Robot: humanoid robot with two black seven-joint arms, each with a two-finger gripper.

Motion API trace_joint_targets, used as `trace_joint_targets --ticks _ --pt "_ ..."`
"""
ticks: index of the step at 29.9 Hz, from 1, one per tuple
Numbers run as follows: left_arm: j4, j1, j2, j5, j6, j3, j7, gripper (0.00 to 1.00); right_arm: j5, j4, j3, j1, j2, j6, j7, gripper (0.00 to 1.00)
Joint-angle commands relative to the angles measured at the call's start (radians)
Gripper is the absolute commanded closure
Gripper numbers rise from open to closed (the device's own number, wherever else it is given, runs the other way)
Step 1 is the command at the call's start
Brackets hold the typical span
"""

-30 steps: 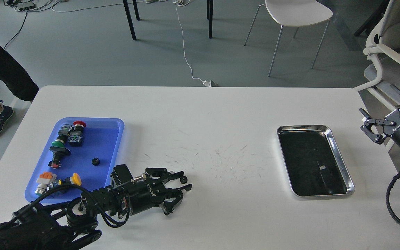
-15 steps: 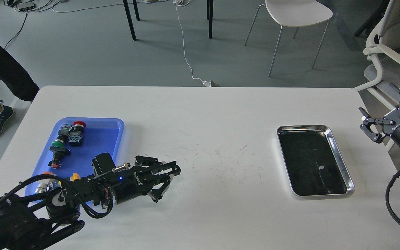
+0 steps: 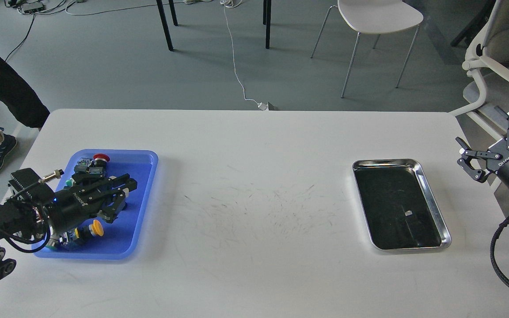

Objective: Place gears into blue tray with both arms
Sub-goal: 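Carry the second black part into the blue tray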

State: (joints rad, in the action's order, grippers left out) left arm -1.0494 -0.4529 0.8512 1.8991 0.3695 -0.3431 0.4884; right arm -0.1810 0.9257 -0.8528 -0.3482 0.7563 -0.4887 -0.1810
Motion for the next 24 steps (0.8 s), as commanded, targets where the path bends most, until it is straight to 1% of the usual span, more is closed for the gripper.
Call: trace_joint_targets --ticks 1,5,11,20,24 --pt "0.055 0.005 -0.001 -0.034 0.002 0.003 0.0 0.92 0.002 0.01 0.001 0.0 0.0 0.0 0.0 0.06" --pt "0.12 0.005 -0.006 -0.037 0.008 0.009 0.0 0.92 0.002 0.012 0.0 0.0 0.001 0.0 0.0 0.06" --pt "0.124 0.007 -0.015 -0.063 0.038 0.015 0.0 0.91 0.002 0.012 0.0 0.0 0.001 0.0 0.0 0.06" --pt "0.134 0.003 -0.081 -0.061 0.037 0.016 0.0 0.91 0.003 0.024 0.0 0.0 0.001 0.0 0.0 0.06" --pt "0.195 0.002 -0.121 -0.061 0.037 0.022 0.0 0.91 0.003 0.024 0.0 0.0 0.001 0.0 0.0 0.06"
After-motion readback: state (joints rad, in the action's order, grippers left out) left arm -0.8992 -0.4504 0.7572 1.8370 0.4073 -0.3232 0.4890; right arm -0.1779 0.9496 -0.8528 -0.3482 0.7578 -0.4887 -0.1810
